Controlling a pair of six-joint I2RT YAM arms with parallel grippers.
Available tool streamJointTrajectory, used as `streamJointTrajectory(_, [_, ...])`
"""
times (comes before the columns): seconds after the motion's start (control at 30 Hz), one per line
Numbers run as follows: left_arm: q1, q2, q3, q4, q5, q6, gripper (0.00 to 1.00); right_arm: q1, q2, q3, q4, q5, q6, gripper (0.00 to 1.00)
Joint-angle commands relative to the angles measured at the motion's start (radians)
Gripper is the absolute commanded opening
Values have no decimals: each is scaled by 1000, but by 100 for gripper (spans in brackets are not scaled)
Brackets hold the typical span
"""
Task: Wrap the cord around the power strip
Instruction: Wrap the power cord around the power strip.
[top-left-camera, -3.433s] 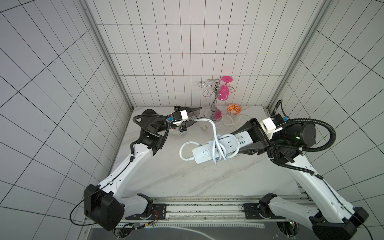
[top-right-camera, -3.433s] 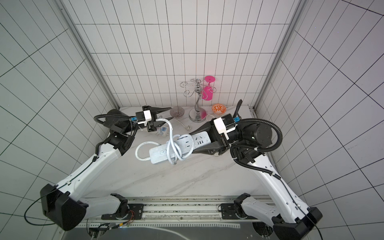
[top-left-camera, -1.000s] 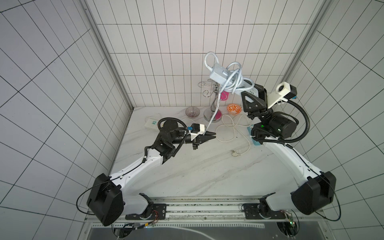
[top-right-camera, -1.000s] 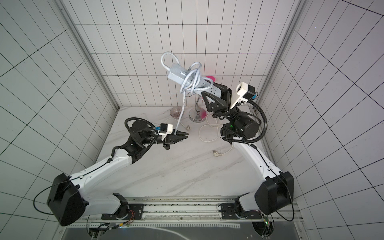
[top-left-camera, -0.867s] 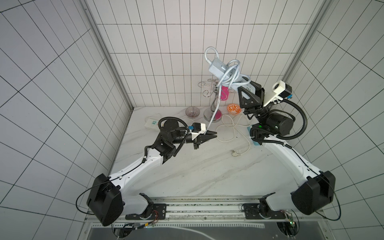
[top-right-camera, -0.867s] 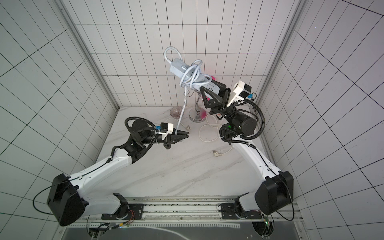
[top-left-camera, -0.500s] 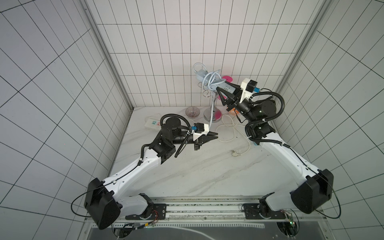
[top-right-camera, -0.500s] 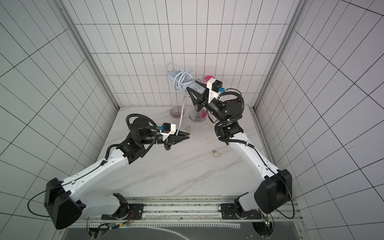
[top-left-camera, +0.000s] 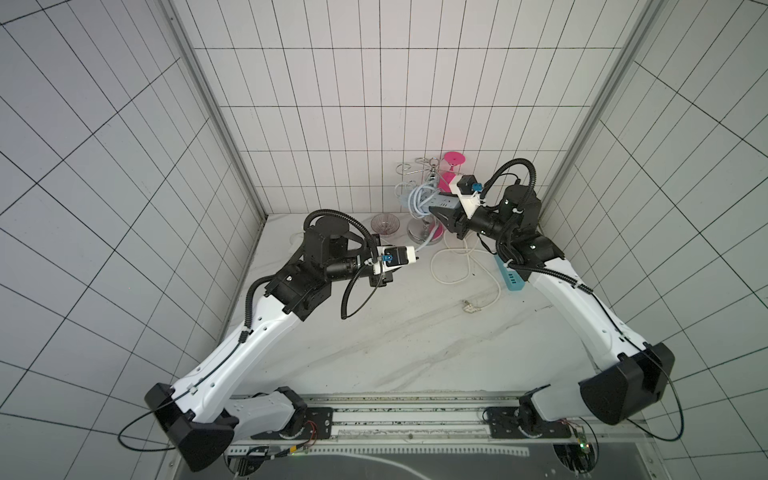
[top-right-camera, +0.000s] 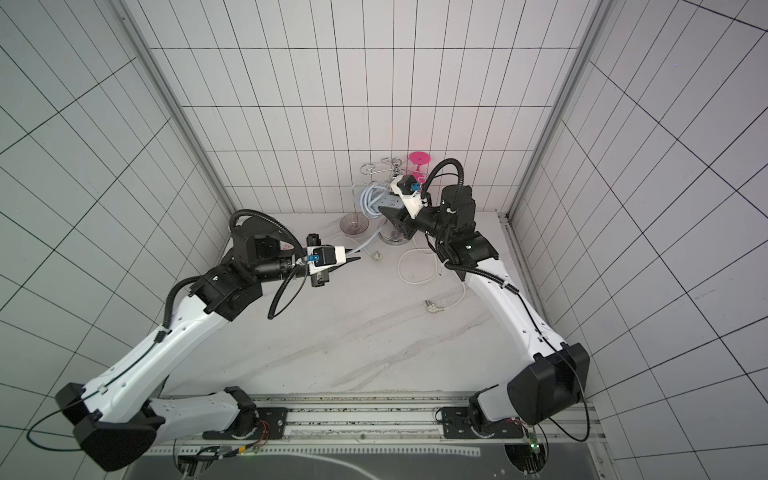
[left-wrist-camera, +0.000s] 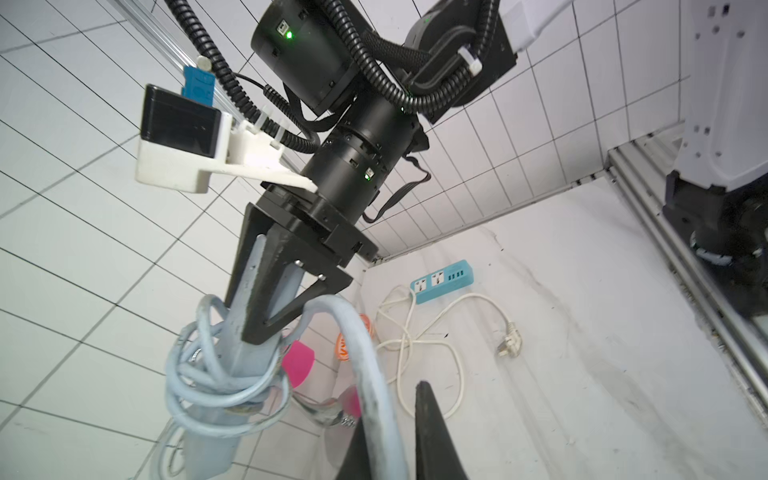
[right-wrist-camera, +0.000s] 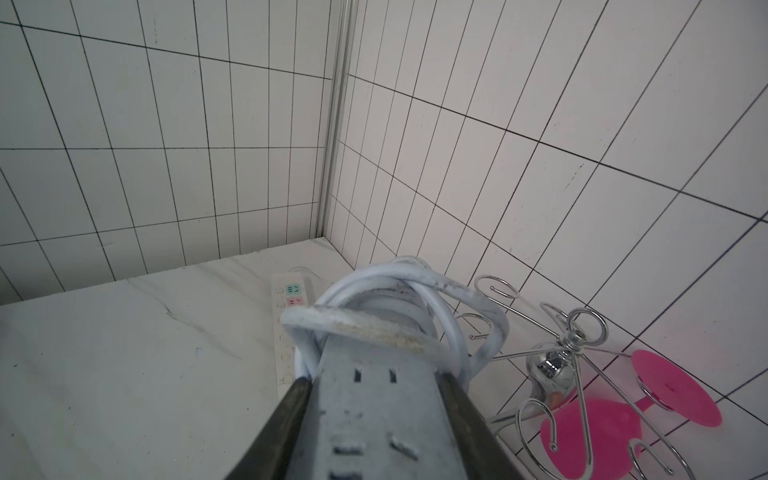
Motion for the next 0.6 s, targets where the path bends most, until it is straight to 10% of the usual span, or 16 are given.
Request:
streamJointTrajectory(0.0, [10, -40, 69, -44, -65, 179, 4, -20, -55, 135, -126, -115, -89, 0])
streamJointTrajectory(0.57, [127, 144, 312, 21, 35, 291, 3, -7, -242, 36, -375, -509, -78, 0])
